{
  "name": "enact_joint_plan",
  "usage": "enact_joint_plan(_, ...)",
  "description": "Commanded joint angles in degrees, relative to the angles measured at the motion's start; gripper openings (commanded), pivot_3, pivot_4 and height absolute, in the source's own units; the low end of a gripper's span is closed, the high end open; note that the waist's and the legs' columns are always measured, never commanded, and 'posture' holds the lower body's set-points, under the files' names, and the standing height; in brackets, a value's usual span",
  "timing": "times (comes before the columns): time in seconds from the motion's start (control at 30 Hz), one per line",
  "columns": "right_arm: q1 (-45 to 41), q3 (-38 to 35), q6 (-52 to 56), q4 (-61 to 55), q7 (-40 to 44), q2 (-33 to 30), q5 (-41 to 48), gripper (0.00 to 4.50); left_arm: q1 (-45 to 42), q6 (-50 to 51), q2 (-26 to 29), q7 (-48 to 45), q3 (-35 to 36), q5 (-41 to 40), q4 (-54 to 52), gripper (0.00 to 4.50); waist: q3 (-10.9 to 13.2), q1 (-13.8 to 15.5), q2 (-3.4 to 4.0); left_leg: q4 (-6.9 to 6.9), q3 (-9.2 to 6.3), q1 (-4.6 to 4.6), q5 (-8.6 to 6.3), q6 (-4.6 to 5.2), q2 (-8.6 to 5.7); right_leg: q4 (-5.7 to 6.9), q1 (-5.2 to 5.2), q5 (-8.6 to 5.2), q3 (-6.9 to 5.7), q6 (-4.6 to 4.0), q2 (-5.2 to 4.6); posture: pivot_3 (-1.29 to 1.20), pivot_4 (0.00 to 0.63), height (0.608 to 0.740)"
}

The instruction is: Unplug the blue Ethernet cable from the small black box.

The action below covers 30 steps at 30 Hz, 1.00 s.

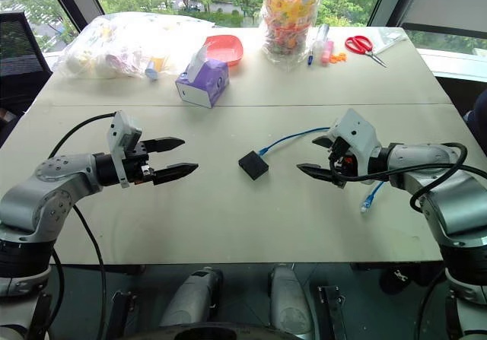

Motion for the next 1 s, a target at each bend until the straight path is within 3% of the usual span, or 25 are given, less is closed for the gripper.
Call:
enact_joint_plan(0.03, -1.85, 0.15, -1.48, -0.02, 0.94, -1.07, -0.33, 3.63, -1.40, -0.95, -0.31, 1.01, 2.07, -0.84, -1.01, 4.31, 0.00, -0.01, 0.00, 0.01, 0.00, 0.00, 0.00, 0.00, 0.00, 0.00, 0.00, 0.00, 0.00, 0.00, 0.00, 0.00, 0.150, 0.740)
enact_joint_plan(0.17, -4.07, 1.78, -2.95, 2.24, 2.57, -1.69, -1.54, 3.63, -2.91, 3.03, -0.73, 2.07, 3.63, -4.69, -1.45, 4.31, 0.01, -0.01, -0.01, 0.04, 0.00, 0.00, 0.00, 0.00, 0.00, 0.00, 0.01, 0.00, 0.00, 0.00, 0.00, 0.00, 0.150, 0.740)
enact_joint_plan(0.43, -7.90, 5.33, -4.09, 5.74, 4.03, -2.21, -4.25, 3.63, -2.37, 2.10, 0.05, 1.30, 1.28, -3.31, -1.87, 4.31, 0.01, -0.08, -0.01, 0.01, 0.00, 0.00, 0.00, 0.00, -0.01, 0.02, -0.01, 0.02, 0.00, 0.02, 0.00, 0.00, 0.150, 0.740)
enact_joint_plan(0.73, -20.38, 16.10, -12.90, 17.88, 10.21, 0.38, -13.22, 3.63, -1.63, 0.53, 0.90, -0.21, 0.01, -1.69, -1.95, 4.31, 0.01, -0.32, -0.01, 0.03, 0.02, 0.02, 0.01, -0.01, -0.01, 0.04, -0.01, 0.03, 0.01, 0.00, 0.00, 0.00, 0.150, 0.740)
enact_joint_plan(1.0, -36.63, 29.94, -32.34, 44.60, 18.84, 10.93, -27.16, 3.63, 0.16, 0.25, 1.66, 0.08, 0.26, -1.43, -4.38, 4.31, 0.01, -1.36, -0.01, 0.01, 0.03, 0.06, 0.02, -0.03, -0.01, 0.12, -0.02, 0.14, 0.01, 0.18, 0.01, 0.00, 0.150, 0.740)
